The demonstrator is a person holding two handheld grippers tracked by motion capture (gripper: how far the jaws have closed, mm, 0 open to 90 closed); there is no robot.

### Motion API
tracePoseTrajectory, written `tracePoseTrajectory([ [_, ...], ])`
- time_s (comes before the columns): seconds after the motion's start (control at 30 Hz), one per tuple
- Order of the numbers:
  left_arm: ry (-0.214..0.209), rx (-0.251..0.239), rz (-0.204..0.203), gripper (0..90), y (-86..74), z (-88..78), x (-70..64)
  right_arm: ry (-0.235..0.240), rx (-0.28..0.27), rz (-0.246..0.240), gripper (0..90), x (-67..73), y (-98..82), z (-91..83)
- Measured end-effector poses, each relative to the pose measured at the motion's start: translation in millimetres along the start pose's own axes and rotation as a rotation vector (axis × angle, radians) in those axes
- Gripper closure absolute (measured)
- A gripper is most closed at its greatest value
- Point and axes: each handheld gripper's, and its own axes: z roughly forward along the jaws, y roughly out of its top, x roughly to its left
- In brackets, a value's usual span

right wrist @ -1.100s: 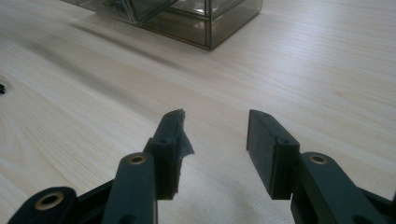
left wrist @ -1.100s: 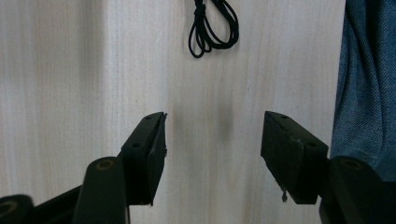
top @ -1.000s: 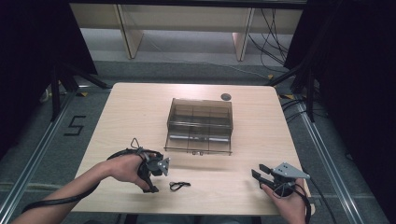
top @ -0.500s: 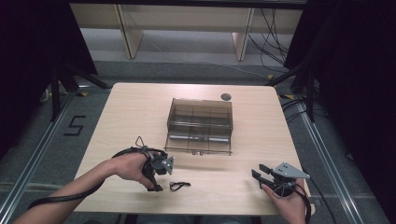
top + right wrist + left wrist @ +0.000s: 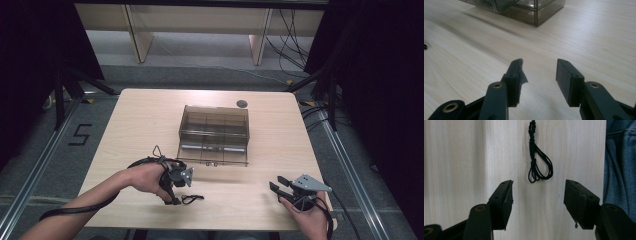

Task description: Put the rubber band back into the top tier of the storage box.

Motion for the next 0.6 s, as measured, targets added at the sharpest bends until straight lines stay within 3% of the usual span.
tracePoseTrajectory([
  [0.07, -0.003, -0.005, -0.005, 39.9, 2.6, 1.0, -0.3, -0.004, 0.006, -0.012, 57.3, -0.1, 0.0, -0.5],
  [0.1, 0.002, 0.004, 0.014, 39.9, 4.0, 0.8, 1.0, -0.006, -0.008, -0.028, 57.3, -1.3, 0.0, 0.4],
  [0.13, -0.003, -0.004, 0.0, 39.9, 5.1, 1.7, 0.2, 0.001, 0.017, 0.013, 57.3, 1.7, -0.1, -0.9],
  [0.2, -0.006, 0.001, 0.007, 39.9, 7.5, 2.3, 0.9, 0.0, 0.006, 0.015, 57.3, 1.9, -0.4, -0.1],
  [0.27, -0.001, 0.008, 0.024, 39.9, 10.0, 2.8, 2.0, -0.004, 0.005, -0.019, 57.3, -0.6, 0.1, -0.3],
  [0.37, -0.008, -0.002, 0.012, 39.9, 12.2, 3.4, 1.7, 0.001, 0.019, 0.018, 57.3, 1.9, -0.5, -1.0],
  [0.4, -0.009, -0.001, 0.01, 40.0, 12.9, 3.7, 1.7, 0.004, 0.008, -0.015, 57.3, -1.1, -0.2, 0.0],
  [0.53, -0.011, 0.003, 0.017, 40.0, 16.0, 4.3, 2.5, -0.001, 0.011, -0.002, 57.3, 0.5, -0.2, -0.4],
  [0.57, -0.01, 0.006, 0.022, 40.0, 17.0, 3.7, 3.3, -0.005, 0.0, -0.032, 57.3, -1.7, 0.1, 0.1],
  [0.6, -0.01, 0.005, 0.025, 40.0, 17.9, 3.6, 3.8, -0.005, 0.001, -0.032, 57.3, -1.9, 0.0, 0.0],
])
